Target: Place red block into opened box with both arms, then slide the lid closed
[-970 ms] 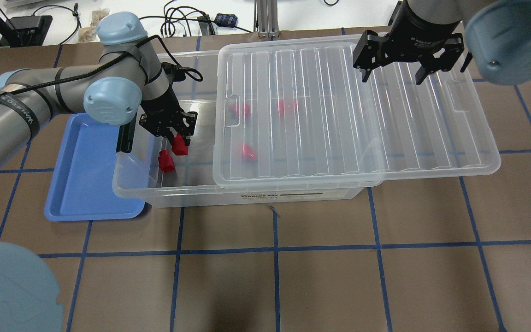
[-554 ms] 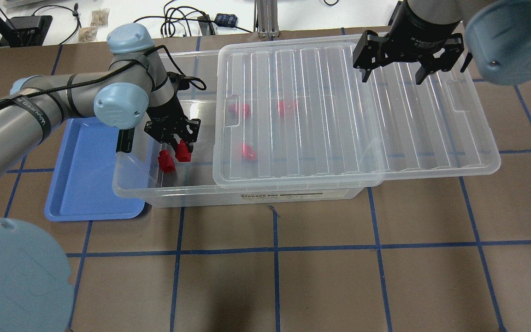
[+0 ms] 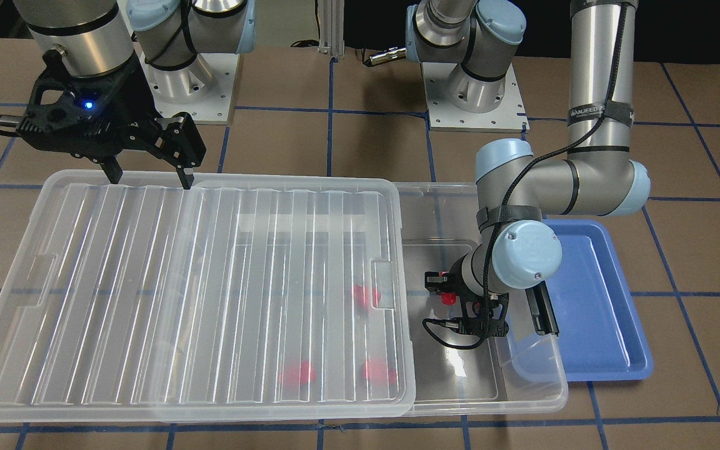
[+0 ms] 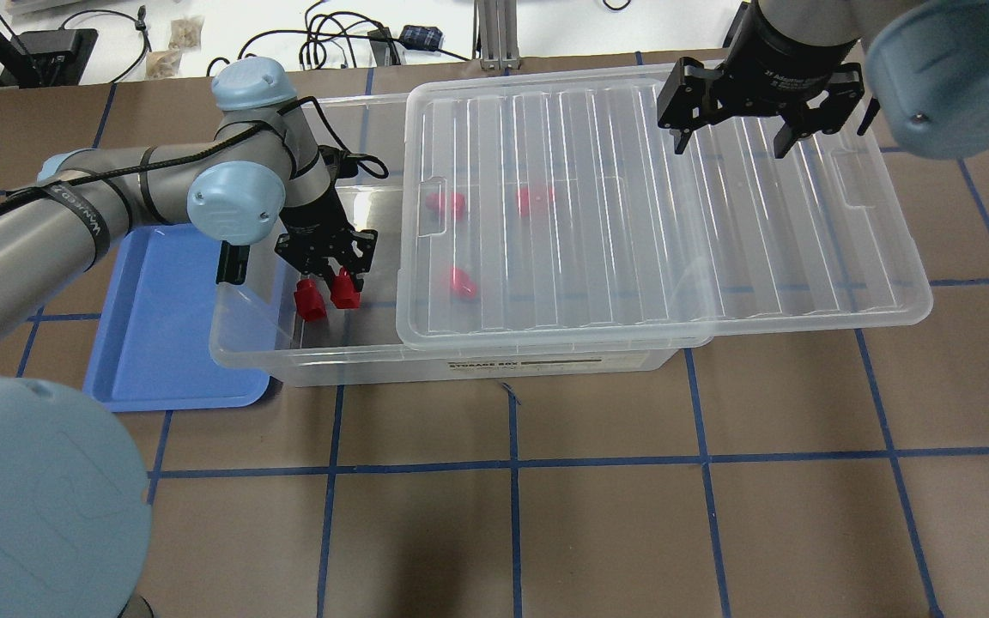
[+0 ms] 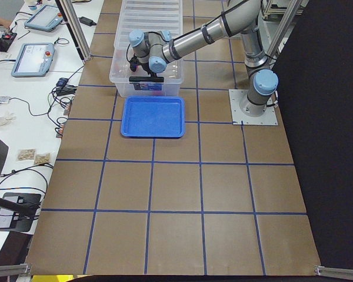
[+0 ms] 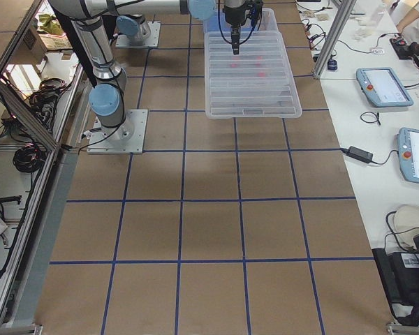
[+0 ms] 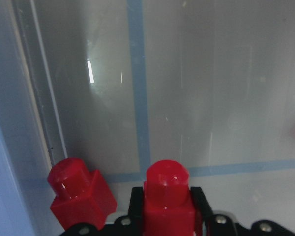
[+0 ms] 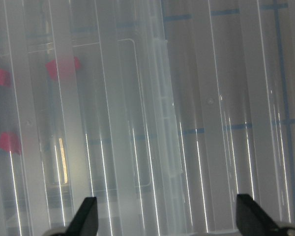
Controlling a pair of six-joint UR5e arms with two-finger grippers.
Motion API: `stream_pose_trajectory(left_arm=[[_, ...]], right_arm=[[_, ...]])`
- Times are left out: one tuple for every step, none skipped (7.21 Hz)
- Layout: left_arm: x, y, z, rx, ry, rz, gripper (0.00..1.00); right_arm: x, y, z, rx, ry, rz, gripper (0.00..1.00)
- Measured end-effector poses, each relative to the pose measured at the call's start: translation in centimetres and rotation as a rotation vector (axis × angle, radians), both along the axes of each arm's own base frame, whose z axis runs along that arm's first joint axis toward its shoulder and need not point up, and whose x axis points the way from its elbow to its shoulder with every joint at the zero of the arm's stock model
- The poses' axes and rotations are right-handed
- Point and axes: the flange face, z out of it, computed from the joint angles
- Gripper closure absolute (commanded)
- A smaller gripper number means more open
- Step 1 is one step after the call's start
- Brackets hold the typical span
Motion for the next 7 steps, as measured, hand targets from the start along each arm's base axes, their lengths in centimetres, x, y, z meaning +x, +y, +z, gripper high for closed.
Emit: stream_pose_trajectory(left_arm=[[0.0, 0.0, -0.2, 0.003, 0.0, 0.0, 0.3], [0.0, 0.0, -0.2, 0.004, -0.001, -0.002, 0.19], [0.1, 0.0, -0.2, 0.004, -0.002, -0.004, 0.14], [0.1, -0.1, 0.0, -0.001, -0.004, -0.006, 0.0], [0.2, -0.2, 0.9, -0.013, -0.006, -0.002, 0.0], [0.4, -0.2, 2.2, -0.027, -0.009, 0.006, 0.0], [0.7, -0.2, 4.2, -0.04, -0.012, 0.013, 0.0]], right_arm=[[0.0, 0.0, 0.0, 0.0, 0.0, 0.0, 0.0], [0.0, 0.0, 0.0, 0.0, 0.0, 0.0, 0.0], [0.0, 0.0, 0.0, 0.0, 0.0, 0.0, 0.0], [0.0, 0.0, 0.0, 0.0, 0.0, 0.0, 0.0], [0.0, 0.0, 0.0, -0.001, 0.001, 0.004, 0.0], [-0.4, -0.3, 0.0, -0.004, 0.005, 0.017, 0.0], [-2.0, -1.0, -0.2, -0.004, 0.026, 0.045, 0.0]])
